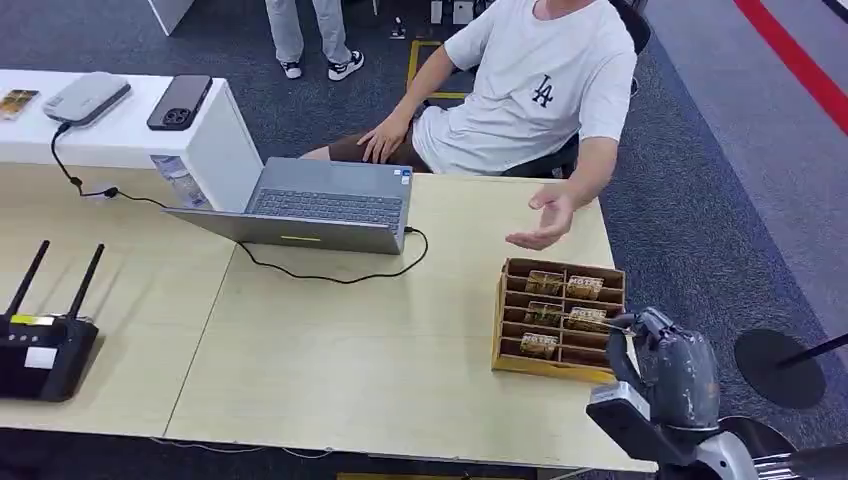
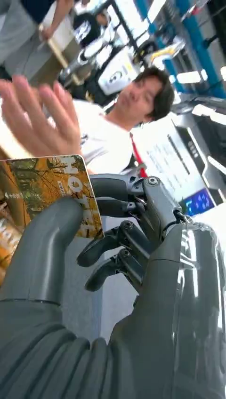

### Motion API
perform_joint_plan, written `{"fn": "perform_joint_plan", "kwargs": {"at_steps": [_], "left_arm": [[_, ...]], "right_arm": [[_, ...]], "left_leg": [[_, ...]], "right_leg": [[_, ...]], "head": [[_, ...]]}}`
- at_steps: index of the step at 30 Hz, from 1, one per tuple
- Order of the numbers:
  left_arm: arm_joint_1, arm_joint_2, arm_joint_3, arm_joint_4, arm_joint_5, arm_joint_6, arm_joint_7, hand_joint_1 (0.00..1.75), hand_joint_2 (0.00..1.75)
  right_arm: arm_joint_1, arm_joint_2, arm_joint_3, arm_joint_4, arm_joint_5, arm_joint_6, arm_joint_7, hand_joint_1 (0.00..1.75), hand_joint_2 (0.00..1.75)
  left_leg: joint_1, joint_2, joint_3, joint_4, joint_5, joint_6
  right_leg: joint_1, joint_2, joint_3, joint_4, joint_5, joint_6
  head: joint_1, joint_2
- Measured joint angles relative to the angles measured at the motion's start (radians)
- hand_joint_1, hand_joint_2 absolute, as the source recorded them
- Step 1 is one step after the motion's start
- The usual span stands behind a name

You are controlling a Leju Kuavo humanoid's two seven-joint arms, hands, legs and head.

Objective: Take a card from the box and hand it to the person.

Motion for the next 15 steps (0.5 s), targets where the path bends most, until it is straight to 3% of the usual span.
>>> {"fn": "perform_joint_plan", "kwargs": {"at_steps": [7, 15], "left_arm": [[-0.001, -0.001, 0.0, 0.0, -0.003, 0.0, 0.001, 0.0, 1.75], [-0.002, -0.001, 0.0, 0.0, -0.005, 0.0, 0.002, 0.0, 1.75]], "right_arm": [[-0.122, -0.008, 0.02, 0.026, -0.042, -0.016, -0.054, 1.54, 1.75], [-0.18, -0.012, 0.051, 0.072, -0.043, -0.036, -0.056, 1.54, 1.75]], "left_leg": [[0.0, 0.001, 0.0, 0.0, 0.0, 0.0], [0.0, 0.0, 0.0, 0.0, 0.0, 0.0]], "right_leg": [[0.0, 0.0, 0.0, 0.0, 0.0, 0.0], [0.0, 0.0, 0.0, 0.0, 0.0, 0.0]], "head": [[0.0, 0.0], [0.0, 0.0]]}}
